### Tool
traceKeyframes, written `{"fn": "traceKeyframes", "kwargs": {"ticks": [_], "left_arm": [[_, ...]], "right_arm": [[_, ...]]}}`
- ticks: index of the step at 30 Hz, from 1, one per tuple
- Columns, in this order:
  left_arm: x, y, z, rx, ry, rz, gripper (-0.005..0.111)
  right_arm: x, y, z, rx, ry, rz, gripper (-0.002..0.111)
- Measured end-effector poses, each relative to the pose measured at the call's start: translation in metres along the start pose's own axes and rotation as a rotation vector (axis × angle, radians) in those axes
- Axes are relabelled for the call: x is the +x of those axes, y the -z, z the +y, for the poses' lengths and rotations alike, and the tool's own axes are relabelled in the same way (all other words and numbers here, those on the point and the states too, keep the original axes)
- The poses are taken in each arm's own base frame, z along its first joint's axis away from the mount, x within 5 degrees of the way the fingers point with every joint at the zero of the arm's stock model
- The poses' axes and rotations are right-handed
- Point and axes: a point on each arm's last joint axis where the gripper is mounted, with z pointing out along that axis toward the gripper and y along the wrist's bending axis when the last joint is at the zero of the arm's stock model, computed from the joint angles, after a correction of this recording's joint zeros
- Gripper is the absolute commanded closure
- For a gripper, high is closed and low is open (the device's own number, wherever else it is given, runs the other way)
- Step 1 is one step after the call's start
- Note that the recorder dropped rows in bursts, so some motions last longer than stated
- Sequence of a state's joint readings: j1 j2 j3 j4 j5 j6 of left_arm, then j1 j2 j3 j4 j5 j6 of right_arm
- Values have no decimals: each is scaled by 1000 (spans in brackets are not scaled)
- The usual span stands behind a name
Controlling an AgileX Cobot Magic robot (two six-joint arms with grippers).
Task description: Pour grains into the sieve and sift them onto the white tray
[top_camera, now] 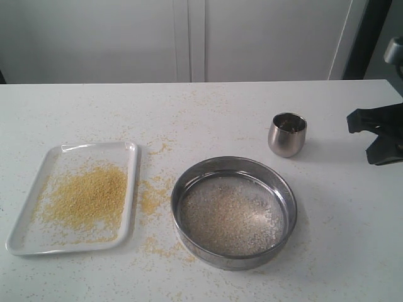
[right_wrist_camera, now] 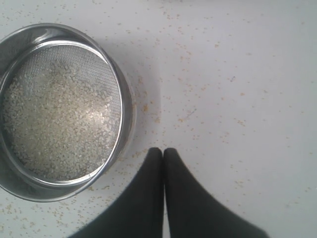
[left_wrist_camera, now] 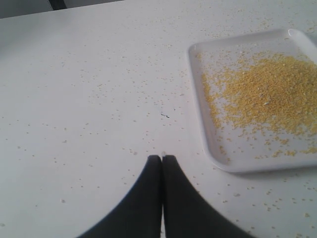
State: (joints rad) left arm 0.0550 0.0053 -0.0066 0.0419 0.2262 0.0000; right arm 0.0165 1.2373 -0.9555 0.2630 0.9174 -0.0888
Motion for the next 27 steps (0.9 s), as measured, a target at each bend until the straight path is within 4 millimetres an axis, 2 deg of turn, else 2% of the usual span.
{"fn": "traceKeyframes", "kwargs": {"ticks": [9, 14, 19, 27], "left_arm": [[0, 0, 0, 0, 0, 0, 107], [0, 0, 0, 0, 0, 0, 107], [0, 0, 0, 0, 0, 0, 107], [0, 0, 0, 0, 0, 0, 107]], "right_arm": [[18, 62, 12, -16, 47, -222, 108], [31, 88, 16, -23, 67, -321, 108], [39, 101, 18, -27, 78, -370, 108], [41, 105, 19, -28, 81, -385, 108]]}}
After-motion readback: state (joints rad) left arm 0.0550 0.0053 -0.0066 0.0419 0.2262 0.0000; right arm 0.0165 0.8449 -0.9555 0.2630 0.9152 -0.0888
